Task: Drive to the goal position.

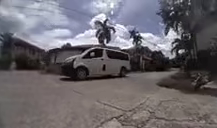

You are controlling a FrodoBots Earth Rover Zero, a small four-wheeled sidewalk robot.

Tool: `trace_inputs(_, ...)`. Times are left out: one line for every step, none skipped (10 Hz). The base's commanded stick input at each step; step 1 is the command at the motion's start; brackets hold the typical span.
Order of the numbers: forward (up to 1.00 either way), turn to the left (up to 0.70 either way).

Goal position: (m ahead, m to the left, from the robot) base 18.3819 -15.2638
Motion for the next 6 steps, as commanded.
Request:
trace_inputs(0.50,-0.50)
trace_inputs(0.50,-0.50)
trace_inputs(0.50,-0.50)
trace_inputs(0.50,-0.50)
trace_inputs(0.50,-0.50)
trace_inputs(0.50,-0.50)
